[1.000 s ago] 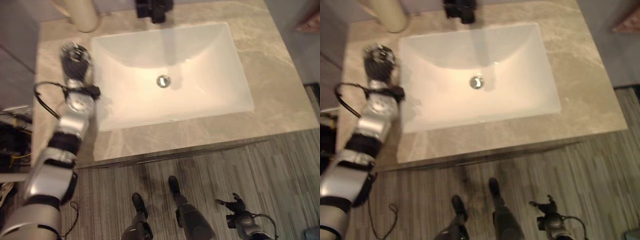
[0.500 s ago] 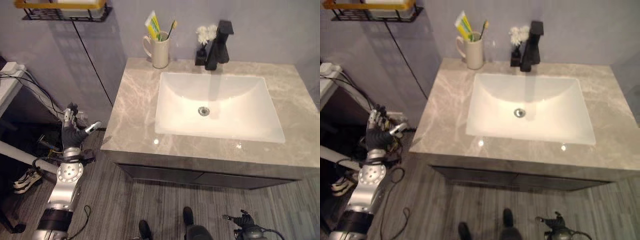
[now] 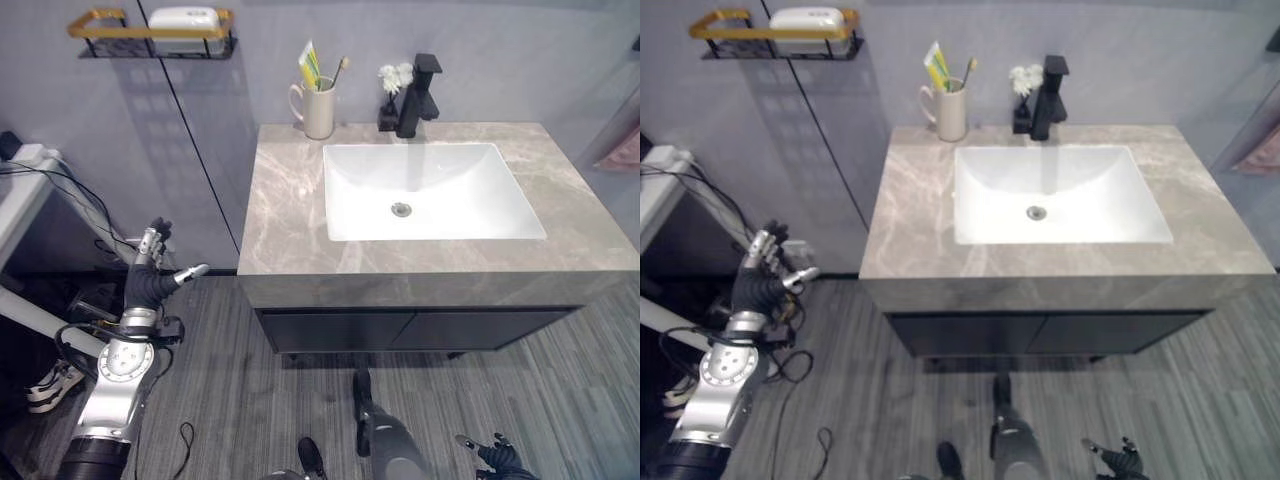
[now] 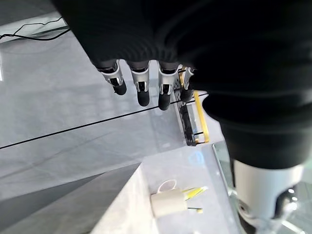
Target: Put brush and paste in cup on sink, flatten towel.
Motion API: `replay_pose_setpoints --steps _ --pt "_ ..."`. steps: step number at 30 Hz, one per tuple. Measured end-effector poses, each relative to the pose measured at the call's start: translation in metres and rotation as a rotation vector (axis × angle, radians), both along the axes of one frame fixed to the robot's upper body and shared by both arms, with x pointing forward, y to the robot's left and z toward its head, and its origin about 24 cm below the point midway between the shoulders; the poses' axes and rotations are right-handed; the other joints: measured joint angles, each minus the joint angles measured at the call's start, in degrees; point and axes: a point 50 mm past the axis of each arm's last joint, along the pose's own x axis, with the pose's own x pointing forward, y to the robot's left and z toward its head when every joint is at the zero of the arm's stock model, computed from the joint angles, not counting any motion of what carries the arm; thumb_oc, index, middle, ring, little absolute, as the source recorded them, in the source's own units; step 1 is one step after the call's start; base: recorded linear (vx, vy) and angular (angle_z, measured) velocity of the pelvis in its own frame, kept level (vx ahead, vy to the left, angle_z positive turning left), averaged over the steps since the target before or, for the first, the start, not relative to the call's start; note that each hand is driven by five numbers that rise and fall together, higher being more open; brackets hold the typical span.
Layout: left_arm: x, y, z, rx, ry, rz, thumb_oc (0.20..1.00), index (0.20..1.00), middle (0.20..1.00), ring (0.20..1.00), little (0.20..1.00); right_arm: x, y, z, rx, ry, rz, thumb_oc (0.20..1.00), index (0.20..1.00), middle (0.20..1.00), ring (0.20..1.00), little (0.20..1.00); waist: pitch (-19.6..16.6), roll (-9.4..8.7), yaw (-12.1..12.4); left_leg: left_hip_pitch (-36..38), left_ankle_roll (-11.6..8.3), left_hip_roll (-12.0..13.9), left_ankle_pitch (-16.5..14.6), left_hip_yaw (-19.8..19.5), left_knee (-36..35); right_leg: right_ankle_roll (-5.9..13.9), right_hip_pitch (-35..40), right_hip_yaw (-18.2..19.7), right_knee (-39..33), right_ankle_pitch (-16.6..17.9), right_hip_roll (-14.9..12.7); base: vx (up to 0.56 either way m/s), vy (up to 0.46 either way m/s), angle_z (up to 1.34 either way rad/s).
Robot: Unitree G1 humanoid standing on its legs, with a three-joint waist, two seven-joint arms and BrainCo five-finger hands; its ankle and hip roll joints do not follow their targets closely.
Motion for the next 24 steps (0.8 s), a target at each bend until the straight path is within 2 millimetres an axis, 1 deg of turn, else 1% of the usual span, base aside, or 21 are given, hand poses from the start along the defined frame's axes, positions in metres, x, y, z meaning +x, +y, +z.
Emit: replay_pose_setpoints --steps 1,2,4,5,7,8,9,10,11,12,13,14,15,16,17,18,20,21,22,24 --pt "0.000 0.001 -0.001 0.003 0.005 0.003 1.000 1.000 1.000 1.000 1.000 -0.008 0.001 -0.002 0.006 0.018 -0.008 1.000 1.000 1.000 1.000 1.000 -0.19 0.46 -0.02 0.58 -0.01 -0.01 -0.25 -0.57 -0.17 -1.02 -0.31 0.94 1.02 0.88 0.85 0.23 -0.011 0.15" --pt "0.001 0.001 0.000 0.004 0.005 0.002 1.000 1.000 1.000 1.000 1.000 -0.014 0.000 -0.003 0.008 0.033 -0.016 1.000 1.000 1.000 1.000 1.000 -0.21 0.42 -0.04 0.98 -0.15 -0.27 -0.69 -0.85 -0.17 -1.67 -0.02 1.02 1.84 1.37 0.84 0.31 -0.023 0.25" --pt "0.003 -0.002 -0.003 0.003 0.026 -0.013 1.000 1.000 1.000 1.000 1.000 -0.031 -0.003 -0.006 0.008 0.086 -0.029 1.000 1.000 1.000 1.000 1.000 -1.38 0.64 -0.26 1.77 -0.50 -1.02 -2.46 -2.72 0.79 -2.16 2.36 1.34 2.63 1.54 0.48 0.24 -0.044 0.34" --pt "0.003 -0.001 -0.003 -0.001 0.029 -0.011 1.000 1.000 1.000 1.000 1.000 -0.033 -0.004 -0.007 0.011 0.097 -0.027 1.000 1.000 1.000 1.000 1.000 -1.61 0.88 -0.69 2.61 -0.88 -1.22 -2.96 -3.39 0.89 -2.38 3.60 1.56 2.60 1.67 0.78 0.23 -0.078 0.37" --pt "0.004 0.001 -0.005 -0.030 0.041 -0.009 1.000 1.000 1.000 1.000 1.000 -0.031 -0.006 -0.006 0.005 0.108 -0.012 1.000 1.000 1.000 1.000 1.000 -2.56 1.65 -1.35 4.27 -1.54 -1.29 -4.02 -4.16 0.49 -3.79 5.23 0.90 2.83 2.47 1.26 0.21 -0.099 0.16" --pt "0.004 0.003 -0.009 -0.041 0.054 -0.001 1.000 1.000 1.000 1.000 1.000 -0.026 -0.006 -0.005 -0.004 0.105 0.013 1.000 1.000 1.000 1.000 1.000 -3.72 2.38 -1.42 5.74 -2.41 -1.14 -5.02 -4.27 -0.34 -5.24 5.62 0.76 2.65 3.13 2.06 0.25 -0.138 0.06" --pt "0.005 0.003 -0.014 -0.052 0.073 0.004 1.000 1.000 1.000 1.000 1.000 -0.020 -0.007 -0.004 -0.010 0.095 0.028 1.000 1.000 1.000 1.000 1.000 -4.50 3.84 -1.86 7.19 -3.32 -0.22 -5.76 -5.11 -1.21 -8.91 6.16 0.46 2.76 4.47 3.09 0.21 -0.131 0.02" --pt "0.005 0.003 -0.014 -0.052 0.073 0.004 1.000 1.000 1.000 1.000 1.000 -0.020 -0.007 -0.004 -0.010 0.095 0.028 1.000 1.000 1.000 1.000 1.000 -4.50 3.84 -1.86 7.19 -3.32 -0.22 -5.76 -5.11 -1.21 -8.91 6.16 0.46 2.76 4.47 3.09 0.16 -0.098 0.13" --pt "0.009 -0.002 -0.019 -0.063 0.097 -0.020 1.000 1.000 1.000 1.000 1.000 -0.015 -0.010 -0.001 -0.030 0.097 0.070 1.000 1.000 1.000 1.000 1.000 -5.68 6.73 -2.12 7.44 -4.58 2.27 -6.49 -5.98 -1.82 -11.28 6.86 -0.70 2.65 3.57 5.35 0.09 -0.060 0.25" --pt "0.015 -0.006 -0.017 -0.059 0.097 -0.038 1.000 1.000 1.000 1.000 1.000 -0.011 -0.009 -0.001 -0.039 0.101 0.113 1.000 1.000 1.000 1.000 1.000 -5.55 7.44 -2.16 8.01 -5.98 3.16 -6.23 -7.17 -1.69 -13.26 8.00 -1.28 3.21 2.58 5.77 0.14 -0.088 0.24" --pt "0.019 -0.006 -0.012 -0.056 0.082 -0.044 1.000 1.000 1.000 1.000 1.000 -0.003 -0.008 0.001 -0.044 0.093 0.153 1.000 1.000 1.000 1.000 1.000 -5.40 7.15 -2.12 8.33 -9.66 3.56 -3.90 -7.09 -0.68 -14.57 8.06 -1.29 5.20 1.26 5.58 0.17 -0.105 0.23" --pt "0.024 -0.006 -0.010 -0.022 0.088 -0.051 1.000 1.000 1.000 1.000 1.000 0.002 -0.012 0.004 -0.060 0.081 0.181 1.000 1.000 1.000 1.000 1.000 -5.29 7.64 -2.21 9.08 -11.33 4.09 -2.83 -7.44 -1.06 -15.22 7.80 -1.28 7.13 0.50 5.79 0.16 -0.093 0.10" --pt "0.030 -0.006 -0.005 0.002 0.082 -0.057 1.000 1.000 1.000 1.000 1.000 0.004 -0.014 0.005 -0.066 0.078 0.181 1.000 1.000 1.000 1.000 1.000 -5.31 7.88 -2.32 9.13 -11.96 4.55 -2.43 -7.64 -0.78 -14.99 7.61 -1.29 8.37 -0.32 5.94 0.11 -0.057 0.15" --pt "0.035 -0.006 0.002 0.007 0.058 -0.054 1.000 1.000 1.000 1.000 1.000 0.004 -0.015 0.005 -0.068 0.078 0.180 1.000 1.000 1.000 1.000 1.000 -5.34 7.95 -2.47 9.24 -11.98 4.91 -2.32 -7.91 -0.69 -14.73 7.74 -1.15 8.75 -1.38 6.22 0.11 -0.057 0.14" --pt "0.039 -0.006 0.009 0.009 0.035 -0.052 1.000 1.000 1.000 1.000 1.000 0.004 -0.016 0.005 -0.068 0.078 0.172 1.000 1.000 1.000 1.000 1.000 -5.49 8.15 -2.67 9.40 -11.99 5.28 -2.34 -8.17 -1.24 -13.97 7.74 -1.03 8.77 -2.70 6.61 0.10 -0.047 0.18" --pt "0.048 -0.009 0.018 0.017 0.009 -0.055 1.000 1.000 1.000 1.000 1.000 0.005 -0.017 0.005 -0.068 0.082 0.164 1.000 1.000 1.000 1.000 1.000 -5.41 8.32 -3.35 9.33 -11.99 5.54 -2.34 -8.31 -2.35 -13.54 7.45 -0.97 8.63 -4.39 6.75 0.10 -0.039 0.15" --pt "0.059 -0.016 0.026 0.056 0.007 -0.087 1.000 1.000 1.000 1.000 1.000 0.003 -0.018 0.004 -0.067 0.101 0.156 1.000 1.000 1.000 1.000 1.000 -4.82 9.15 -3.75 8.95 -12.06 6.16 -2.36 -8.28 -3.05 -13.63 6.65 -0.95 8.53 -4.41 7.48 0.10 -0.029 -0.02" --pt "0.060 -0.017 0.025 0.070 0.016 -0.094 1.000 1.000 1.000 1.000 1.000 0.002 -0.018 0.004 -0.066 0.107 0.155 1.000 1.000 1.000 1.000 1.000 -4.81 9.15 -4.07 8.94 -12.07 6.17 -2.33 -8.24 -2.97 -13.68 6.64 -0.90 8.52 -4.45 7.51 0.09 -0.027 -0.16" --pt "0.062 -0.019 0.027 0.089 0.016 -0.100 1.000 1.000 1.000 1.000 1.000 -0.002 -0.019 0.003 -0.066 0.126 0.148 1.000 1.000 1.000 1.000 1.000 -4.75 9.29 -5.25 9.08 -12.30 6.21 -2.18 -8.36 -2.93 -13.95 6.68 -0.79 8.54 -4.81 7.68 0.09 -0.030 -0.10" --pt "0.072 -0.025 0.030 0.108 0.020 -0.120 1.000 1.000 1.000 1.000 1.000 -0.006 -0.020 0.002 -0.067 0.141 0.146 1.000 1.000 1.000 1.000 1.000 -4.44 9.67 -6.27 8.88 -12.31 6.20 -2.19 -8.32 -3.06 -13.82 6.43 -0.69 8.50 -5.00 7.74 0.07 -0.029 -0.07"
